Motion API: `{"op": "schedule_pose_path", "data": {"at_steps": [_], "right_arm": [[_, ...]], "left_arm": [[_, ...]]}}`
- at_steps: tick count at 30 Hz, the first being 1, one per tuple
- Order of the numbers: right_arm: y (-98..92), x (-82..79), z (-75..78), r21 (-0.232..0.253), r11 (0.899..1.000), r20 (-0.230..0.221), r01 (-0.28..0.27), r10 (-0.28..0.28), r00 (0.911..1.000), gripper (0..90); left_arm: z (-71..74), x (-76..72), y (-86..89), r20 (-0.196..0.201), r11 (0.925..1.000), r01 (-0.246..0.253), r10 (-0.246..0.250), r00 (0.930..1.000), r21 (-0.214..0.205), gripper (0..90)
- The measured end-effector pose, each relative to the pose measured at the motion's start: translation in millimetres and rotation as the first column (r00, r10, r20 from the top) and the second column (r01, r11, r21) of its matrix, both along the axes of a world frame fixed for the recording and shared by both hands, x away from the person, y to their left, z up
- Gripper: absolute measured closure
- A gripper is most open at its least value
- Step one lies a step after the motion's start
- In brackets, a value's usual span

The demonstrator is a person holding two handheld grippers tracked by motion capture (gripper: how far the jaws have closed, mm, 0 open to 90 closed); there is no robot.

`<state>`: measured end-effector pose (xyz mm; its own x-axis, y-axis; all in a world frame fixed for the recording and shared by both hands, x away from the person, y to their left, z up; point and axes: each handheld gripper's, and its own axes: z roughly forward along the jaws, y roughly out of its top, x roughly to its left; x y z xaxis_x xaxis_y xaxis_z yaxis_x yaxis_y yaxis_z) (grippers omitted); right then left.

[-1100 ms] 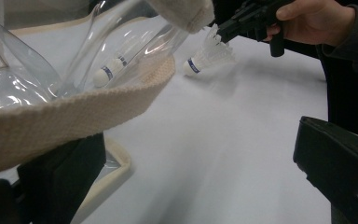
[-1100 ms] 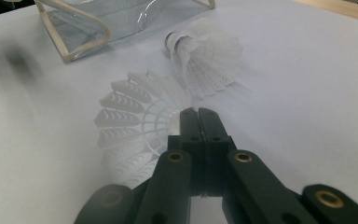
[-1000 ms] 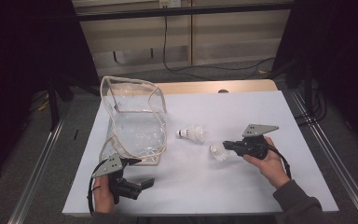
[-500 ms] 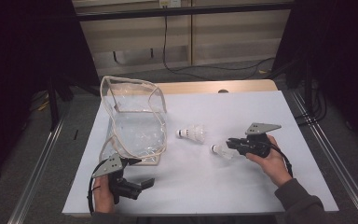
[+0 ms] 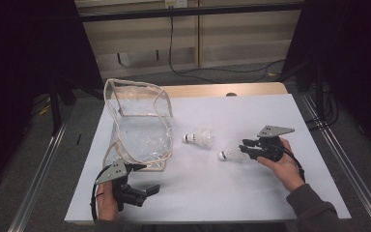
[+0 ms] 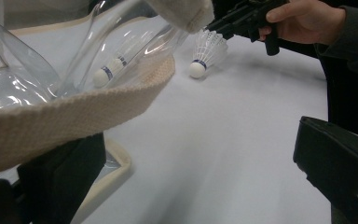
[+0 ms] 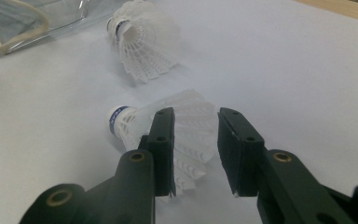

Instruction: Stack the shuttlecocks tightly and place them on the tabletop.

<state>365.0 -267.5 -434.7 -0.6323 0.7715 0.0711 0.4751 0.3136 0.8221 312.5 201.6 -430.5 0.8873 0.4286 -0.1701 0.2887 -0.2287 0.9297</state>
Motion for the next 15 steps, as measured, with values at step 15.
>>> {"op": "schedule_pose_path", "data": {"at_steps": [15], "right_arm": [[-5.7, 0.2, 0.1, 0.030, 0.998, -0.021, 0.054, -0.053, 0.9984, 69.6]], "left_arm": [[0.1, 0.0, -0.2, 0.001, 1.0000, 0.002, -0.002, 1.0000, 0.005, 2.5]]}}
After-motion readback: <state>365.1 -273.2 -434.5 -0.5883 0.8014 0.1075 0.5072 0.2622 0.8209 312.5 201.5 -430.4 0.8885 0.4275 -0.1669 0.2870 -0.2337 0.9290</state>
